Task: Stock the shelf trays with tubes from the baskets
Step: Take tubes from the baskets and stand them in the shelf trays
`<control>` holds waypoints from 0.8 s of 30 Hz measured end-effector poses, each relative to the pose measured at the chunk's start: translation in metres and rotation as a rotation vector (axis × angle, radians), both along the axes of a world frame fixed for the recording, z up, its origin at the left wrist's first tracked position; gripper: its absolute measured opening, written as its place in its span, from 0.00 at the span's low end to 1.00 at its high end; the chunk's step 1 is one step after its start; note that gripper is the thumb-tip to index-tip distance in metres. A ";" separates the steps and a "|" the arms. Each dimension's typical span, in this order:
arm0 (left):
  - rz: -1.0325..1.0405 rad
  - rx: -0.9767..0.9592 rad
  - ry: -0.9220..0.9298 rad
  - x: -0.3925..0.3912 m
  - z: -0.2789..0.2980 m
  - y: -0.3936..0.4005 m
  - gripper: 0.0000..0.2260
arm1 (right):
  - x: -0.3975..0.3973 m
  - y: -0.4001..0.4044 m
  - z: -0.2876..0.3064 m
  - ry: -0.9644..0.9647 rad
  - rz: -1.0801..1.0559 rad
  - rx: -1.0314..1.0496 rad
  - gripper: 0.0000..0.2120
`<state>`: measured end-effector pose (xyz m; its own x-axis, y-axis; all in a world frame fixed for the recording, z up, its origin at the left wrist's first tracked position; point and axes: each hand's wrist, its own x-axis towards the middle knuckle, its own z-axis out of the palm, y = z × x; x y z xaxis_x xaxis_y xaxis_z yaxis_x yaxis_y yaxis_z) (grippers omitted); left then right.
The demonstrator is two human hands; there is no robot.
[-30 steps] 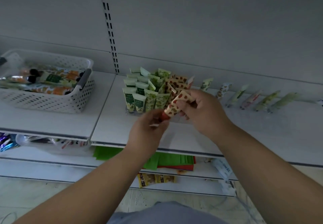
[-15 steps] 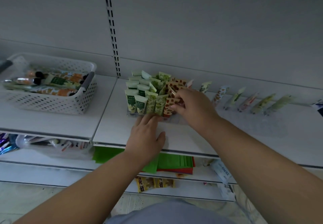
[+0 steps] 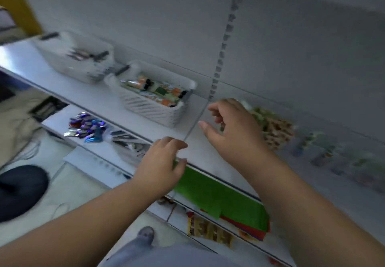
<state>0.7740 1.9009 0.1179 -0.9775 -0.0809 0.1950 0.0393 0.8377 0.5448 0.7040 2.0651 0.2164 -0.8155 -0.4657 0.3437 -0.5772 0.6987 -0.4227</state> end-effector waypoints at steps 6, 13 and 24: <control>0.208 -0.014 0.052 0.038 0.012 -0.139 0.13 | 0.014 -0.142 0.016 0.019 0.168 -0.055 0.17; 0.269 -0.007 0.087 0.041 0.014 -0.298 0.11 | 0.010 -0.294 0.018 -0.047 0.198 -0.053 0.16; 0.211 0.099 0.087 -0.044 0.023 -0.415 0.12 | -0.065 -0.396 0.019 -0.138 0.076 -0.024 0.10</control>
<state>0.7303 1.4861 0.1410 -0.9168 -0.3043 0.2587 -0.0802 0.7748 0.6271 0.6387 1.6688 0.2359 -0.8185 -0.5205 0.2431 -0.5633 0.6440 -0.5176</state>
